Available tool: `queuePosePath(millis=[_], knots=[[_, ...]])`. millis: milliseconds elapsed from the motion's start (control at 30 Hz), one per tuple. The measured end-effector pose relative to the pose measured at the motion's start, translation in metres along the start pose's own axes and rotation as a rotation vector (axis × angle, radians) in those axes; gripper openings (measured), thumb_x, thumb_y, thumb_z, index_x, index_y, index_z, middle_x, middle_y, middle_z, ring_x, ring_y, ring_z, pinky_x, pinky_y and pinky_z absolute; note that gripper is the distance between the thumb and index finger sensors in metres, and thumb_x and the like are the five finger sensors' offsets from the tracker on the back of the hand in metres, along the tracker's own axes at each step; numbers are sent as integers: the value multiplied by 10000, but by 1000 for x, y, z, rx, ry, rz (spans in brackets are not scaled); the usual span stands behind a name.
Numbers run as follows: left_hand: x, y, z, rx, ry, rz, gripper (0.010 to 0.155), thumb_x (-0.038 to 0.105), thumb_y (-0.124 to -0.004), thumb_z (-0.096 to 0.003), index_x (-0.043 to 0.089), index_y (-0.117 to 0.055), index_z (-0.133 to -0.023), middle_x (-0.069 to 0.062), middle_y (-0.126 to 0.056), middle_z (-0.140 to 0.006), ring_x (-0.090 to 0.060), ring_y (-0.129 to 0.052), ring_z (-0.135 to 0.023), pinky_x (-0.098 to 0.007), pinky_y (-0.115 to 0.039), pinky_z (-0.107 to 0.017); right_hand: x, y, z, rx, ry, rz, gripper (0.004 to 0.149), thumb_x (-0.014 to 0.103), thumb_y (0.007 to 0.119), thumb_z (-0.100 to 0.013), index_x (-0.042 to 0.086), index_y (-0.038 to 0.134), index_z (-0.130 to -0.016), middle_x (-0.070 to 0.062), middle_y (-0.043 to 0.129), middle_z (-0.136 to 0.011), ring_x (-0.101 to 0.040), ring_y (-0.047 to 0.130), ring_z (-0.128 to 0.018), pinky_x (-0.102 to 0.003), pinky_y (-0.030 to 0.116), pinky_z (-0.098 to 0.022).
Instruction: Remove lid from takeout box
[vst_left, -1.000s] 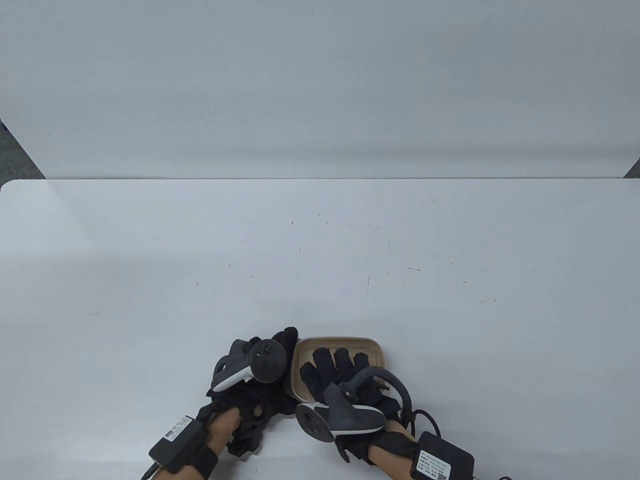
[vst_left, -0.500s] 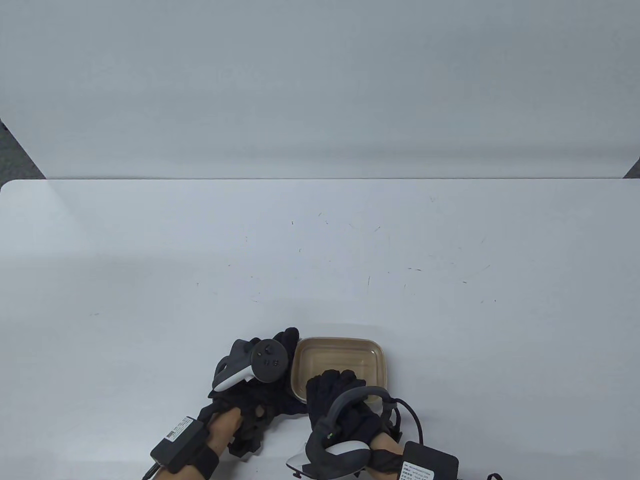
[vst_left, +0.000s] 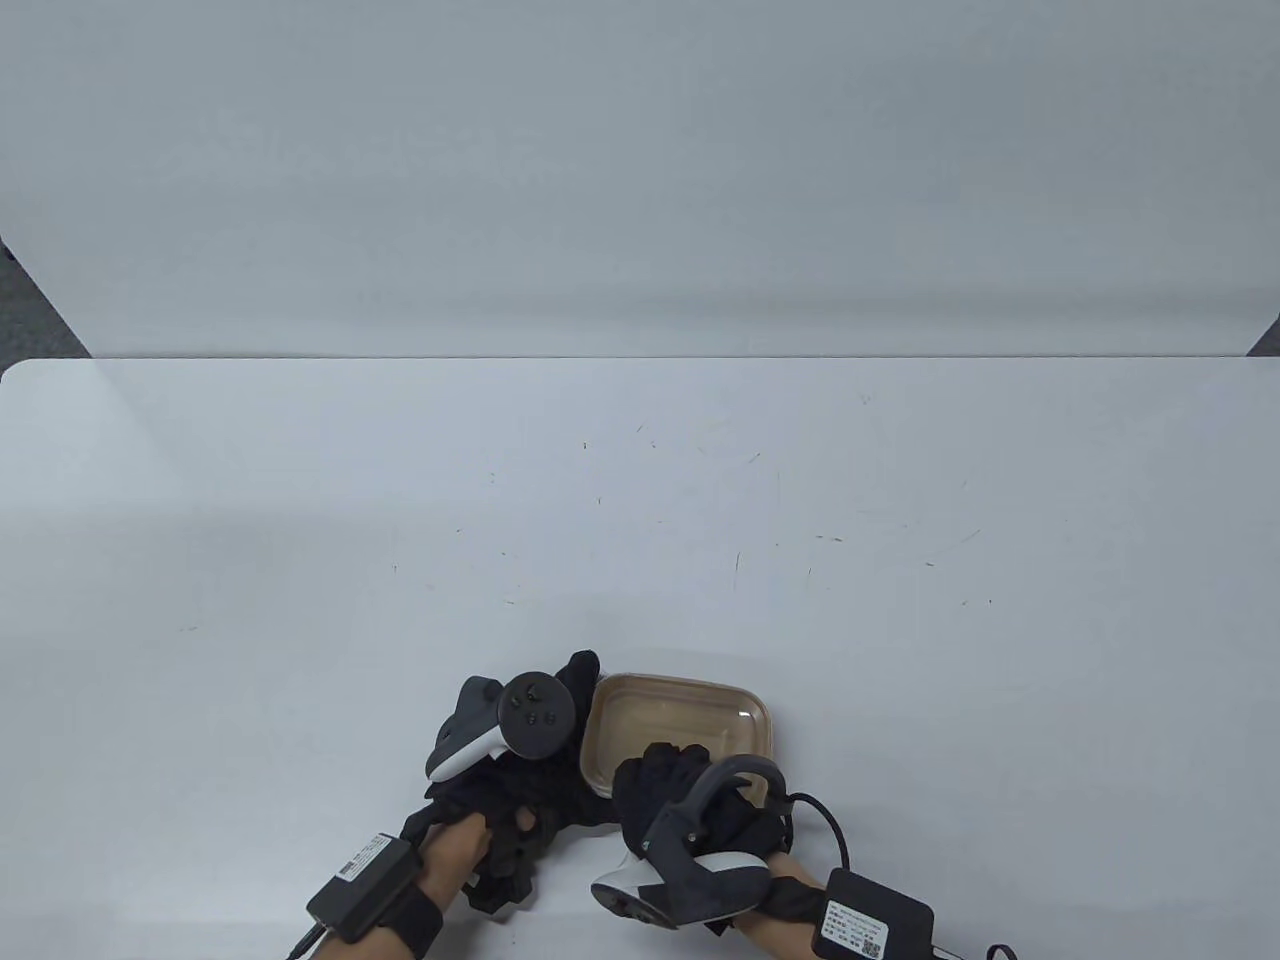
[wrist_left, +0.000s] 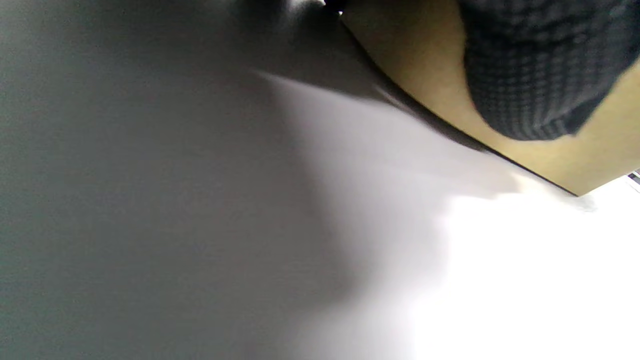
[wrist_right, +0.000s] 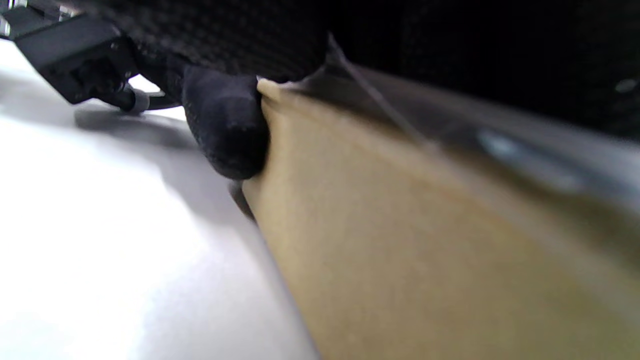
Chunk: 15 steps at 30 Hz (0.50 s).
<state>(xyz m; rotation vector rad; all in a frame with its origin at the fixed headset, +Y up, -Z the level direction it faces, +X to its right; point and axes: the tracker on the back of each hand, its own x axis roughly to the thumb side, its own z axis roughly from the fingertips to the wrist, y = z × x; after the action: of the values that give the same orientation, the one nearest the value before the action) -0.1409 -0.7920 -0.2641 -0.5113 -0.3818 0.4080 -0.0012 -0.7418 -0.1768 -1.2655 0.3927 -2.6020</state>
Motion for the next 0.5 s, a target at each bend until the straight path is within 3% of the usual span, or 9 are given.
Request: queuePosePath(millis=[333,500], knots=[[-2,1,-1,-20,0,33,1412,652,-964,-302,211,204,-961,56,-300,-1242,-196,-176,-1199,-599,-115,-773,-86,-15,30,-235,280,-620,451,236,803,-409,-20,839,-778,-228,988,-645,-368,1134,-334,-353,1071,-123],[-3,1,-2,-28,-1,40,1404,650,-962,-303,217,197,-967,55,-292,-1242,-195,-168,-1196,-595,-105,-769,-110,-20,52,-334,355,-790,445,234,797,-414,-5,826,-789,-221,975,-673,-380,1126,-376,-373,1071,-157]])
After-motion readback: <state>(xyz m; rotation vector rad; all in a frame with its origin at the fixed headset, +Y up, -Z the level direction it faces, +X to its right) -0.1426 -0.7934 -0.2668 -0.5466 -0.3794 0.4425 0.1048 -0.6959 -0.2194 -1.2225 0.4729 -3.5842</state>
